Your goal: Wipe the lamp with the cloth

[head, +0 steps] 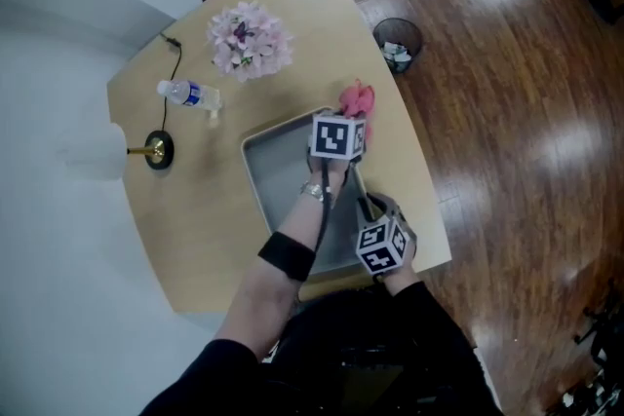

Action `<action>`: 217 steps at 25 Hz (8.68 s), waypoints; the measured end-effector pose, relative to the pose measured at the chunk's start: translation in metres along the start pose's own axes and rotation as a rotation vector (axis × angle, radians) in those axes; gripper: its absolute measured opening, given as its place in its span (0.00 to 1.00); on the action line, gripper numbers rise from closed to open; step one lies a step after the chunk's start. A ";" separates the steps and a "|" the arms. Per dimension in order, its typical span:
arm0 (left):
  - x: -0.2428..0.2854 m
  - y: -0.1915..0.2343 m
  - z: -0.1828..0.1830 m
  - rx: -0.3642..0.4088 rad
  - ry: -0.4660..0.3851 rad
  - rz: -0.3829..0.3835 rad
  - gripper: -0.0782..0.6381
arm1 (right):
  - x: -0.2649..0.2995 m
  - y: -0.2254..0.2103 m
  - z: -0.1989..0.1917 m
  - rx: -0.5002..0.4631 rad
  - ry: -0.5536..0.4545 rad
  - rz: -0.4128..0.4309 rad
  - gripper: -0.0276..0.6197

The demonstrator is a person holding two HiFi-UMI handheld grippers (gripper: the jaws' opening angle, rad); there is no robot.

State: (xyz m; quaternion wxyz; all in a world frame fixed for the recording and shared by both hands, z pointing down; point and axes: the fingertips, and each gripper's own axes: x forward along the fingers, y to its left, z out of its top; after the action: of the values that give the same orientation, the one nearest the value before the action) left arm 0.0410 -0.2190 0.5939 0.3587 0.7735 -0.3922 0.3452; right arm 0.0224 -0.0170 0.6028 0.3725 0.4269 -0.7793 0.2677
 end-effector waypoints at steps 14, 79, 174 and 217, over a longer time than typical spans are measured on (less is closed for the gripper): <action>-0.043 0.042 0.011 0.134 -0.070 0.134 0.28 | -0.003 -0.001 0.011 -0.021 -0.035 0.018 0.18; -0.133 -0.151 -0.316 0.557 0.413 -0.275 0.27 | -0.031 -0.001 -0.002 0.118 0.061 0.144 0.22; -0.149 0.204 -0.125 -0.234 0.012 0.399 0.28 | 0.002 0.009 -0.006 0.117 0.153 0.060 0.17; -0.085 0.073 -0.025 -0.084 -0.094 0.093 0.57 | -0.001 0.009 -0.005 0.051 0.113 0.132 0.19</action>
State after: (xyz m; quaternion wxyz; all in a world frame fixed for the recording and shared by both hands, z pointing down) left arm -0.0660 -0.1994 0.5580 0.3554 0.7541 -0.4582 0.3083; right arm 0.0166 -0.0086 0.6036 0.3864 0.3684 -0.7763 0.3351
